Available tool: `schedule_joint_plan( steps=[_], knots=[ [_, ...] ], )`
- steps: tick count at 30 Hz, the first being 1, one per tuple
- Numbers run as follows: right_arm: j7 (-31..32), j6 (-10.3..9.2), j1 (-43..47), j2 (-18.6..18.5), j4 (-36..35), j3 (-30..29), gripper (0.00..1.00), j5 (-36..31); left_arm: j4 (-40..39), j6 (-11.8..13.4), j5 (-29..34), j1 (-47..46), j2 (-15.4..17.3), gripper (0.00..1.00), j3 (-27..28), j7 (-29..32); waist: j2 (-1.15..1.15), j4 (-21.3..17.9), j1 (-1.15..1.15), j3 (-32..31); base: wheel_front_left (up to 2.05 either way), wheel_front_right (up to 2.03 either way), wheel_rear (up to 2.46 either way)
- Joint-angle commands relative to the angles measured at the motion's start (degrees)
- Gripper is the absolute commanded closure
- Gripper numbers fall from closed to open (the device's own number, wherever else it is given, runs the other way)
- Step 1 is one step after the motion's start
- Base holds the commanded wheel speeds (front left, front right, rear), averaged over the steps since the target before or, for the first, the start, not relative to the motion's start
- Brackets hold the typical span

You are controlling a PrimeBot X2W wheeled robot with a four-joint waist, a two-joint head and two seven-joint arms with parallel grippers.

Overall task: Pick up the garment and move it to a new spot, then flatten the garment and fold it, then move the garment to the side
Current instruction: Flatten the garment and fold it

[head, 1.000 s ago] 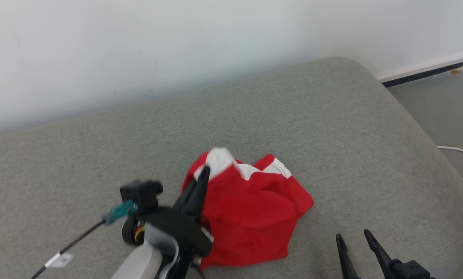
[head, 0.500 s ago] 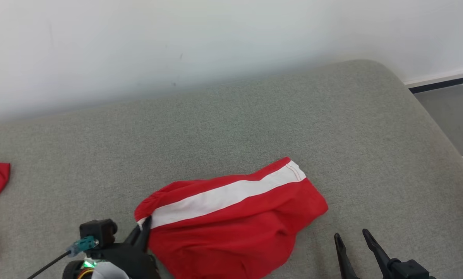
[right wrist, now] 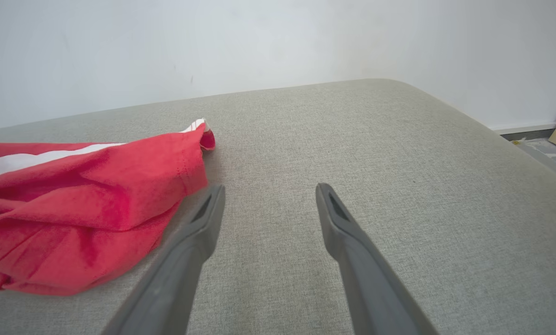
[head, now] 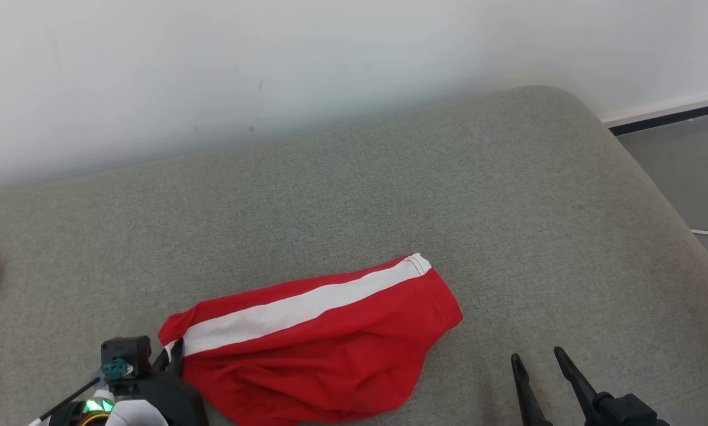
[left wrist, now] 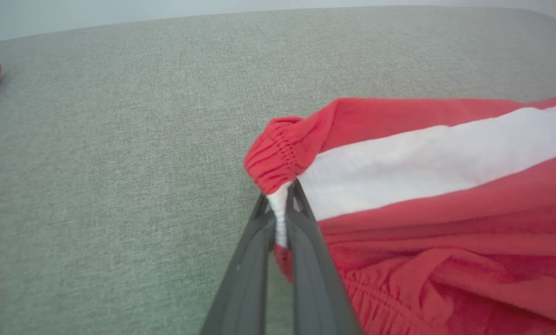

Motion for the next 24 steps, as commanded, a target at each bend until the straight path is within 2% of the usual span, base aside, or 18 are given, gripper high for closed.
schedule_joint_plan(
  steps=[1, 2, 3, 4, 11, 20, 24],
  knots=[
    [-0.1, -0.11, -0.1, -0.1, 0.0, -0.2, 0.0, 0.4, 0.2, 0.2, -0.5, -0.2, -0.1, 1.0, 0.3, -0.4, 0.0, -0.1, 0.0, -0.2, 0.0, 0.0, 0.0],
    [-0.1, -0.11, 0.0, -0.1, 0.1, -0.3, 0.0, 0.4, 0.3, -0.1, -0.8, -0.1, -0.1, 0.78, 0.7, -0.8, 0.0, 0.0, 0.0, -0.3, 0.0, 0.0, 0.0],
    [-0.1, -0.11, 0.1, -0.1, 0.1, -0.4, 0.0, 0.4, 0.3, -0.5, -1.4, 0.0, -0.3, 0.11, 1.0, -1.2, 0.0, 0.0, 0.0, -0.4, 0.0, 0.0, 0.0],
    [-0.1, -0.11, 0.3, 0.0, 0.1, -0.5, 0.0, 0.4, 0.3, -1.0, -2.2, 0.2, -0.8, 0.0, 1.3, -1.4, 0.0, 0.1, 0.0, -0.5, 0.0, 0.0, 0.0],
    [-0.1, -0.11, 0.9, 0.4, 0.1, -0.9, 0.0, 0.4, -0.5, -4.1, -6.2, 3.3, -2.5, 0.0, 3.0, -3.7, 0.0, 1.6, 0.0, -1.7, 0.0, 0.0, 0.0],
    [-0.4, -0.11, 1.6, 0.5, 0.2, -1.9, 0.0, 0.7, -5.2, -3.9, -7.2, 9.1, -3.4, 0.0, 6.4, -10.1, 0.0, 4.8, 0.0, -3.0, 0.0, 0.0, 0.0],
    [-0.6, -0.11, 1.9, 0.5, 0.0, -2.9, 0.0, 0.7, -9.2, -3.1, -4.3, 12.7, -4.2, 0.0, 10.1, -11.4, 0.0, 7.1, 0.0, -3.5, 0.0, 0.0, 0.0]
  ],
)
